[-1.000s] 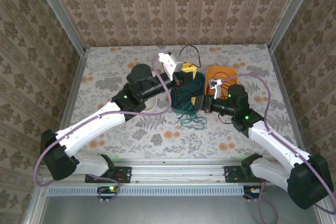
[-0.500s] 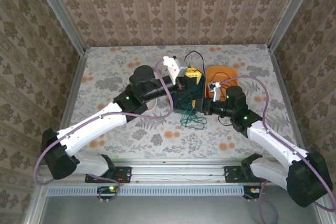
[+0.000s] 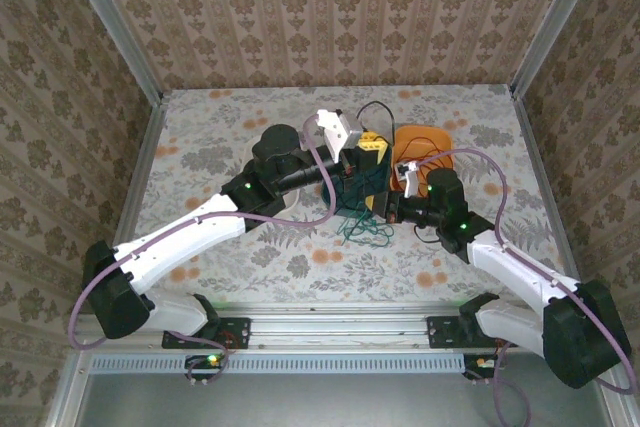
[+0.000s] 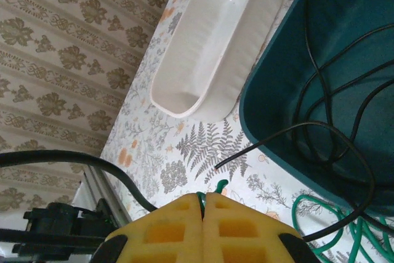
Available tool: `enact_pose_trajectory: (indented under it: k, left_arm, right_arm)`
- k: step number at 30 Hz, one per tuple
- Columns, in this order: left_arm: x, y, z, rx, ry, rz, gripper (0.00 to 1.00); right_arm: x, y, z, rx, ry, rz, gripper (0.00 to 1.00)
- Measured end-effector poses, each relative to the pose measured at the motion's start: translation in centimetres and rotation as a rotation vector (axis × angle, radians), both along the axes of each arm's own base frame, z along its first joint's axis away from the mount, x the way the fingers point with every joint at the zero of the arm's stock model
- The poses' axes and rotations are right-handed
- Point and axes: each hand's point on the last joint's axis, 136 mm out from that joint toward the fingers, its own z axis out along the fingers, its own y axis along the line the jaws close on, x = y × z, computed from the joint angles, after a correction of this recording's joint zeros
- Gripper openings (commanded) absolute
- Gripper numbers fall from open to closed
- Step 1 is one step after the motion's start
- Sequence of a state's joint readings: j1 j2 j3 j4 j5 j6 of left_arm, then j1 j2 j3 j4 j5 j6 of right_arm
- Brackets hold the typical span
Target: Untangle the cables
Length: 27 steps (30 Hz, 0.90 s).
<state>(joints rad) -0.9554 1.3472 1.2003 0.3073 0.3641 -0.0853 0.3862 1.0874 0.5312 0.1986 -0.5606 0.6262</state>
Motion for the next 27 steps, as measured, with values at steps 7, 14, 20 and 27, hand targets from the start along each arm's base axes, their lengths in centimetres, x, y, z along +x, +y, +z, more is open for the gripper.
enact_pose_trajectory:
  k: [7,14,20,27]
  left_arm:
    - [0.5,0.5,0.7,-0.024,-0.016,0.012,0.00]
    - [3.6,6.4,6.5,-0.175,-0.090,0.147,0.00]
    - [6.3,8.6,9.8,-0.243,-0.141,0.221,0.00]
    - [11.7,5.3,5.9,-0.154,-0.090,0.256,0.00]
  right_arm:
    - [0.0,-2.5,-1.1,-0.075,-0.004,-0.125,0.00]
    - [-2.2,-7.8,-7.7,-0.219,0.142,-0.298,0.00]
    - [-3.4,-9.8,-9.5,-0.246,0.192,-0.386,0.00]
    - [-4.1,-10.9,-8.6,-0.258,0.168,-0.433,0.00]
